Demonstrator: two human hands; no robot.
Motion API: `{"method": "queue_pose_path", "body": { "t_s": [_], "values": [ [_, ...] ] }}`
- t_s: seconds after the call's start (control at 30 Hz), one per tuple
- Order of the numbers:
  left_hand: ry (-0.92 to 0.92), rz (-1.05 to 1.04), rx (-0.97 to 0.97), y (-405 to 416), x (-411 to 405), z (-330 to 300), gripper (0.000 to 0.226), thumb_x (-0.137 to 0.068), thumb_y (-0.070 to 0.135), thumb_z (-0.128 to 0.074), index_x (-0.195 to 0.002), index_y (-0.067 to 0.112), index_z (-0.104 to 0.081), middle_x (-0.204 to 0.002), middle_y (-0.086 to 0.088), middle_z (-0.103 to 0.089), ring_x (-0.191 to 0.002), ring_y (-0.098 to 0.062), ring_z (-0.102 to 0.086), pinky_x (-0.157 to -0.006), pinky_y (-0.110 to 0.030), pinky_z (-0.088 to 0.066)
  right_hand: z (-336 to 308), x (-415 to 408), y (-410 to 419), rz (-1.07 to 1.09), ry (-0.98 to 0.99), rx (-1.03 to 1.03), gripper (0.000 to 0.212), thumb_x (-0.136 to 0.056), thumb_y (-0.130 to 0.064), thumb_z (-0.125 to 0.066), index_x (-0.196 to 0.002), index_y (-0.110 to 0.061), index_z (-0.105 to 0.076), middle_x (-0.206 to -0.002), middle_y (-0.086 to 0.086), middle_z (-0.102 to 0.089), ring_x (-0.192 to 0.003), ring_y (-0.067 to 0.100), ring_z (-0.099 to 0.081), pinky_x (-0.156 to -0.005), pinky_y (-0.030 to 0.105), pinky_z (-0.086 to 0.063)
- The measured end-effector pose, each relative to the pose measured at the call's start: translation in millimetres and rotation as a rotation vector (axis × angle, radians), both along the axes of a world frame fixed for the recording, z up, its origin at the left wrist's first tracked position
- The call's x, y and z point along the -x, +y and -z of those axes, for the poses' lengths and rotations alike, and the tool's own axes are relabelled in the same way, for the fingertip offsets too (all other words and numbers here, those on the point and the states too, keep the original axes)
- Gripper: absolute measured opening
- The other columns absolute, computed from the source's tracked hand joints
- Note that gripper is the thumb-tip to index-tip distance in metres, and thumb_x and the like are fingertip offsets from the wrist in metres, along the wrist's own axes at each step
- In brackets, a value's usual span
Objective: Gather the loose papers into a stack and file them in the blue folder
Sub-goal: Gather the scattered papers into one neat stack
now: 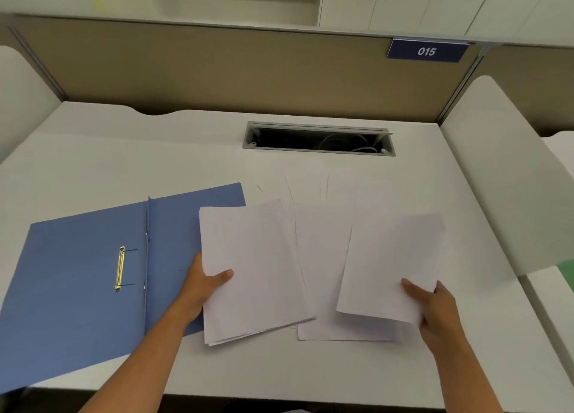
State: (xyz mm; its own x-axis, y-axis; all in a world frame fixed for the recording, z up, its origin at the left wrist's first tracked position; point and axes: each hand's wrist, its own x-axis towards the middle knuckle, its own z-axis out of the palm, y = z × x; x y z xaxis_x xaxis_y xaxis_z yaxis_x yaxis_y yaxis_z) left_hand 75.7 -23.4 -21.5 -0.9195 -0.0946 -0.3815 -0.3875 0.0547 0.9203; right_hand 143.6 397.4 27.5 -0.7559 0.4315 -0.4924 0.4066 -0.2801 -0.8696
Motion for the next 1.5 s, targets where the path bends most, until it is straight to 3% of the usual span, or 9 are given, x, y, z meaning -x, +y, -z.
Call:
{"method": "queue_pose_path", "body": {
  "t_s": [0.13,0.37,0.63,0.8,0.97,1.1,1.2,1.37,1.5],
  "values": [
    [0.017,0.007,-0.024,2.4,-0.4,-0.3,0.057,-0.078,0.005,-0.075,-0.125,0.021,-0.048,-0.119,0.001,-0.061,-0.109,-0.016,-0.059,-0.089,-0.035,-0.05,-38.6,14.9,-27.8,-0.142,0.166,0.039,0.055,-0.073,-0.005,-0.076,-0.124,-0.016,-0.057,-0.116,0.007,-0.069,-0.102,0.03,-0.068,-0.078,0.045,-0.059],
    [0.045,0.017,-0.024,4.9,-1.4,-2.8,0.052,-0.077,0.003,-0.075,-0.114,0.032,-0.053,-0.108,0.01,-0.068,-0.098,-0.003,-0.064,-0.078,-0.021,-0.053,-88.4,39.9,-99.2,-0.4,0.323,0.118,0.067,-0.067,0.0,-0.079,-0.126,-0.015,-0.051,-0.111,0.007,-0.07,-0.098,0.027,-0.069,-0.074,0.039,-0.058],
    [0.077,0.089,0.041,5.5,0.8,-3.8,0.039,-0.083,0.019,-0.072,-0.12,0.023,-0.061,-0.111,0.002,-0.071,-0.101,-0.01,-0.067,-0.085,-0.03,-0.055,-42.7,53.5,-151.8,-0.459,0.234,0.27,0.064,-0.07,0.001,-0.078,-0.127,-0.013,-0.052,-0.121,0.013,-0.067,-0.106,0.032,-0.067,-0.084,0.046,-0.056],
    [-0.105,-0.049,-0.027,-2.9,2.6,3.9,0.044,-0.094,0.045,-0.051,-0.131,0.023,-0.049,-0.128,-0.001,-0.062,-0.109,-0.013,-0.061,-0.098,-0.037,-0.048,4.6,43.1,-173.6,-0.535,-0.021,-0.107,0.073,-0.067,-0.02,-0.086,-0.126,-0.025,-0.044,-0.119,0.006,-0.064,-0.1,0.022,-0.065,-0.082,0.04,-0.059],
    [-0.168,-0.076,-0.138,2.7,3.0,-6.5,0.057,-0.088,0.071,-0.028,-0.123,0.034,-0.052,-0.114,0.006,-0.064,-0.106,-0.013,-0.059,-0.098,-0.034,-0.041,19.1,38.8,-195.2,-0.593,-0.094,-0.357,0.085,-0.074,-0.029,-0.079,-0.142,-0.021,-0.028,-0.136,0.006,-0.052,-0.118,0.026,-0.055,-0.1,0.041,-0.049],
    [-0.085,-0.031,-0.014,-1.6,-0.1,3.0,0.068,-0.071,0.043,-0.08,-0.129,0.022,-0.051,-0.123,0.001,-0.064,-0.11,-0.019,-0.063,-0.091,-0.037,-0.052,21.0,33.3,-207.7,-0.668,-0.106,-0.562,0.087,-0.077,-0.041,-0.074,-0.145,-0.014,-0.027,-0.142,0.006,-0.046,-0.129,0.026,-0.046,-0.107,0.04,-0.04],
    [-0.091,-0.034,0.053,-2.6,-1.2,8.0,0.068,-0.075,0.017,-0.08,-0.133,0.018,-0.044,-0.124,-0.001,-0.06,-0.11,-0.02,-0.059,-0.088,-0.036,-0.05,19.8,28.7,-201.5,-0.681,-0.129,-0.706,0.084,-0.077,-0.056,-0.067,-0.143,-0.017,-0.033,-0.139,0.002,-0.047,-0.129,0.022,-0.043,-0.105,0.038,-0.041],
    [-0.082,-0.014,0.041,-4.1,-0.2,9.8,0.067,-0.076,0.012,-0.078,-0.133,0.018,-0.043,-0.123,-0.001,-0.059,-0.11,-0.02,-0.058,-0.085,-0.032,-0.049,15.9,28.6,-145.7,-0.398,-0.186,-0.964,0.076,-0.078,-0.053,-0.067,-0.139,-0.014,-0.043,-0.137,0.011,-0.05,-0.127,0.03,-0.042,-0.102,0.044,-0.039],
    [-0.069,-0.01,0.04,-5.4,-0.5,12.9,0.071,-0.076,0.013,-0.079,-0.136,0.018,-0.041,-0.125,-0.001,-0.059,-0.111,-0.02,-0.058,-0.086,-0.033,-0.05,16.0,23.6,-93.8,-0.334,-0.426,-1.074,0.091,-0.074,-0.054,-0.07,-0.144,-0.012,-0.03,-0.142,0.018,-0.043,-0.13,0.038,-0.037,-0.1,0.05,-0.038]
  ]
}}
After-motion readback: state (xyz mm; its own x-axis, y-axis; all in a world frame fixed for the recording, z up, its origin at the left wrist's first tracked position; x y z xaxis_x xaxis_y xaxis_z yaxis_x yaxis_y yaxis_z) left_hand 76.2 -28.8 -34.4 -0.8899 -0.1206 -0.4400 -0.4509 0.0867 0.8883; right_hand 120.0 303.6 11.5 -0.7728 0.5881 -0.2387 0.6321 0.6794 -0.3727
